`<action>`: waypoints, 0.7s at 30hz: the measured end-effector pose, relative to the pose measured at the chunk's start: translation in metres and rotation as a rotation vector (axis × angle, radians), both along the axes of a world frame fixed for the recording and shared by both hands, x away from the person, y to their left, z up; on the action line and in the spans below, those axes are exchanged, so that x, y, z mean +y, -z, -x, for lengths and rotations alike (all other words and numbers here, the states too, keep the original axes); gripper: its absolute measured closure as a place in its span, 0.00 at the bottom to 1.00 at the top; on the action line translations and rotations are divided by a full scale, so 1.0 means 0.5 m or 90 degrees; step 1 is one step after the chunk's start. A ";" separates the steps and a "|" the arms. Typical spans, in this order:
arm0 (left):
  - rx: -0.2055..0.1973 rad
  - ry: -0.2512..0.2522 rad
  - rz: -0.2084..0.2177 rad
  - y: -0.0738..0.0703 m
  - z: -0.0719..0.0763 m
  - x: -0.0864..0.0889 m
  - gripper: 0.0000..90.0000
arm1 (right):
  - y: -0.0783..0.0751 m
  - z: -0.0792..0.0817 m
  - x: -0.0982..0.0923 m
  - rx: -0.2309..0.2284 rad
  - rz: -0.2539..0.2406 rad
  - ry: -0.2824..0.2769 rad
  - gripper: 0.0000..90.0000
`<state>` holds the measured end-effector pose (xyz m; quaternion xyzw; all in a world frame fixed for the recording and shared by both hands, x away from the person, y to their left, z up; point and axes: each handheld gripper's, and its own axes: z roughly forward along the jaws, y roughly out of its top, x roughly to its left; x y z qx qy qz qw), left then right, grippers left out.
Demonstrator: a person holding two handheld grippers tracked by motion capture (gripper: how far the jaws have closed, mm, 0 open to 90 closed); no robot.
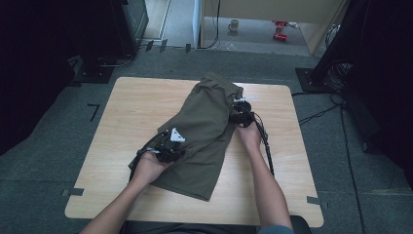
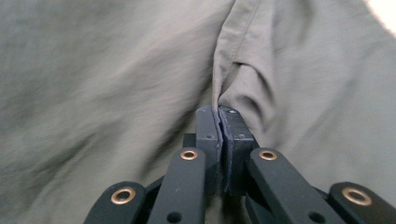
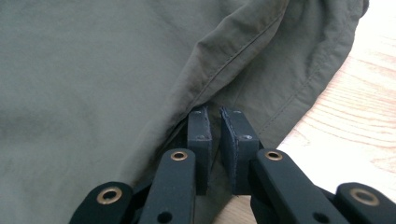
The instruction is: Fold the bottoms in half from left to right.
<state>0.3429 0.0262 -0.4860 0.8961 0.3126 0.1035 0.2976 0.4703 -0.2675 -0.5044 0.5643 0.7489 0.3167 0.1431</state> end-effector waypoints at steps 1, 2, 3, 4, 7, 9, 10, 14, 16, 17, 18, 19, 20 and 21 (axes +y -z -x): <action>-0.004 0.007 0.005 -0.008 0.007 -0.003 0.98 | 0.000 0.000 0.000 0.001 -0.001 -0.001 0.91; -0.009 0.015 0.012 -0.017 0.015 -0.008 0.98 | -0.001 0.001 0.000 0.003 -0.002 -0.001 0.91; -0.015 0.021 0.020 -0.027 0.024 -0.012 0.99 | -0.001 0.001 0.000 0.004 -0.001 -0.003 0.91; -0.019 0.027 0.030 -0.037 0.033 -0.017 0.99 | -0.001 0.002 0.000 0.004 -0.001 -0.004 0.90; -0.033 0.051 0.059 -0.067 0.062 -0.035 0.99 | 0.000 0.005 0.001 0.000 -0.002 -0.004 0.90; -0.042 0.070 0.073 -0.083 0.082 -0.050 0.99 | 0.002 0.007 0.000 -0.008 0.000 -0.006 0.90; -0.047 0.079 0.077 -0.089 0.092 -0.058 0.99 | 0.003 0.010 0.001 -0.014 -0.001 -0.005 0.90; -0.051 0.113 0.085 -0.096 0.121 -0.094 0.99 | 0.007 0.015 0.000 -0.029 -0.003 -0.007 0.89; -0.042 0.127 0.080 -0.087 0.131 -0.114 0.99 | 0.008 0.017 0.000 -0.033 -0.004 -0.009 0.89; -0.037 0.132 0.082 -0.084 0.134 -0.119 0.99 | 0.009 0.018 -0.001 -0.035 -0.004 -0.011 0.89; -0.035 0.139 0.080 -0.079 0.139 -0.127 0.98 | 0.009 0.018 -0.001 -0.036 -0.005 -0.011 0.88; -0.036 0.146 0.072 -0.073 0.142 -0.133 0.98 | 0.009 0.019 -0.001 -0.036 -0.005 -0.013 0.88; -0.037 0.150 0.065 -0.067 0.144 -0.138 0.97 | 0.009 0.019 -0.001 -0.035 -0.004 -0.014 0.87; -0.035 0.153 0.057 -0.062 0.143 -0.142 0.95 | 0.009 0.019 -0.001 -0.035 -0.004 -0.016 0.86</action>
